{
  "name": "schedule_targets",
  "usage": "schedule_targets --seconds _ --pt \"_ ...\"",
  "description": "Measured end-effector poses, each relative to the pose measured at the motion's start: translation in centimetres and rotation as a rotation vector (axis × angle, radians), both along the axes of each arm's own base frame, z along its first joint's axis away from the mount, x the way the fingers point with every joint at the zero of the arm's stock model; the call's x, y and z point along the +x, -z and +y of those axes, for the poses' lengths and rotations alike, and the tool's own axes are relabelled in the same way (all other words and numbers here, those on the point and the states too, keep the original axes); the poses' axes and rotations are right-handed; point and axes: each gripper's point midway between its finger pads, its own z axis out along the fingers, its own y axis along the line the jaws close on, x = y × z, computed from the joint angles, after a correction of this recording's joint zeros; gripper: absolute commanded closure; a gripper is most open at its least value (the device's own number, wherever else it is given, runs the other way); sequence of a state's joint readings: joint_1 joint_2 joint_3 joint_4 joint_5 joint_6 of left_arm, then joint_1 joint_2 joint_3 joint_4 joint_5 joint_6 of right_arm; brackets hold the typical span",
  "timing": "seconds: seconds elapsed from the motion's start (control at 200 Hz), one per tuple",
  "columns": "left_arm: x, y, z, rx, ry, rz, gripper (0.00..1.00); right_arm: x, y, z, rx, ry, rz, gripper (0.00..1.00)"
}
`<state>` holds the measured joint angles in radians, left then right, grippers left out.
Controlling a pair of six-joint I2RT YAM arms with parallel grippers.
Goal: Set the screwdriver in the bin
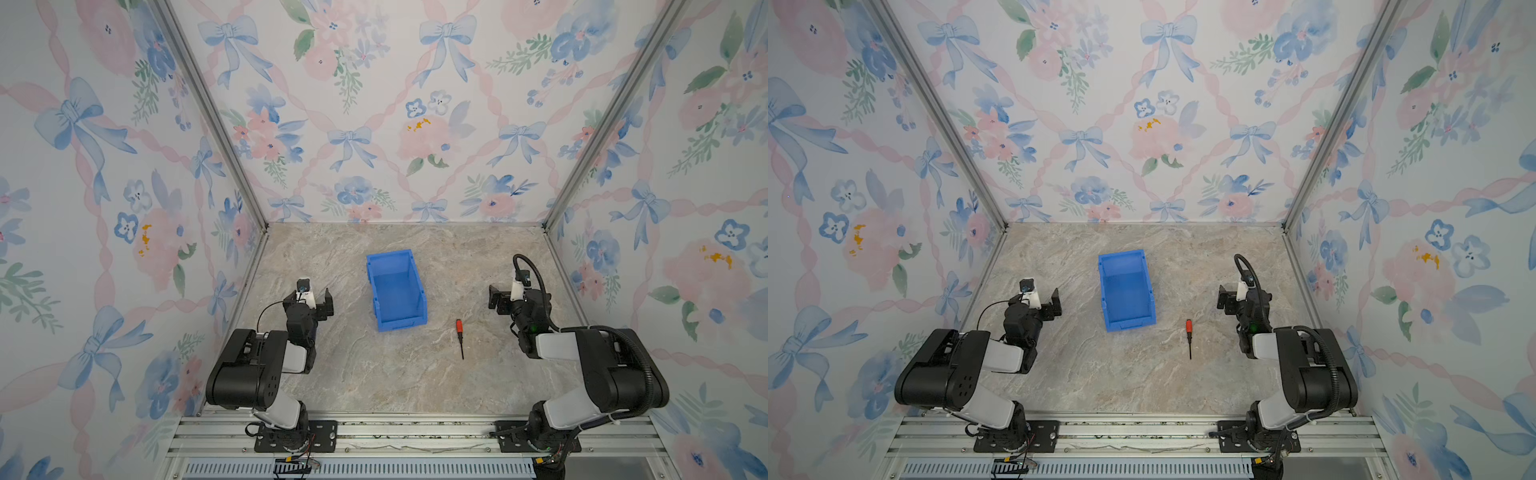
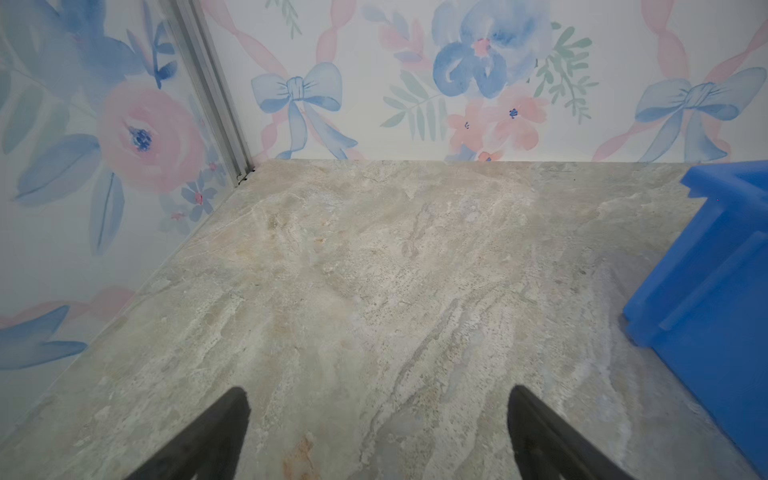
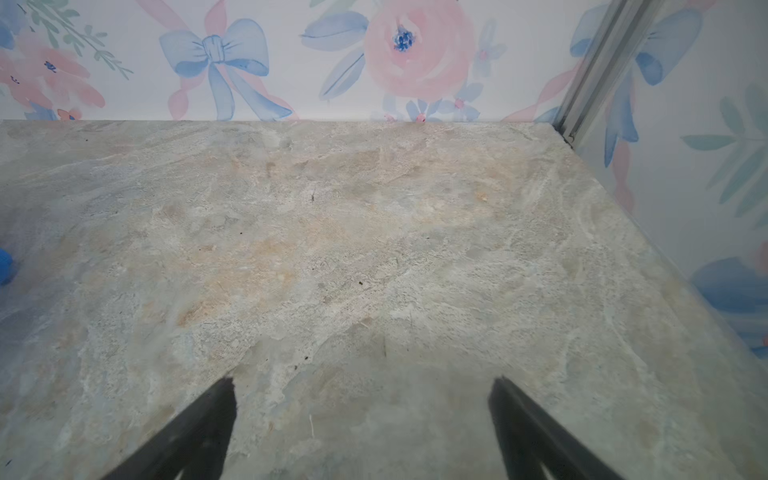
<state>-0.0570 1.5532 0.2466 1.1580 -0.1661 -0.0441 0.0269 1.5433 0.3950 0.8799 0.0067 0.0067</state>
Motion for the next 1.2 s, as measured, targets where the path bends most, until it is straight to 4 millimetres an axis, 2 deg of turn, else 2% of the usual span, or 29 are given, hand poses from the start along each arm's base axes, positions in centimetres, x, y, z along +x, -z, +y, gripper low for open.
schedule_targets --seconds 1.02,1.2 --pt "0.0 0.0 0.0 0.000 0.000 0.000 0.02 0.0 0.0 0.0 0.000 0.001 0.000 0.03" --pt "0.0 0.0 0.0 0.000 0.000 0.000 0.02 -0.1 -0.3 -1.0 -0.018 0.058 -0.004 0.03"
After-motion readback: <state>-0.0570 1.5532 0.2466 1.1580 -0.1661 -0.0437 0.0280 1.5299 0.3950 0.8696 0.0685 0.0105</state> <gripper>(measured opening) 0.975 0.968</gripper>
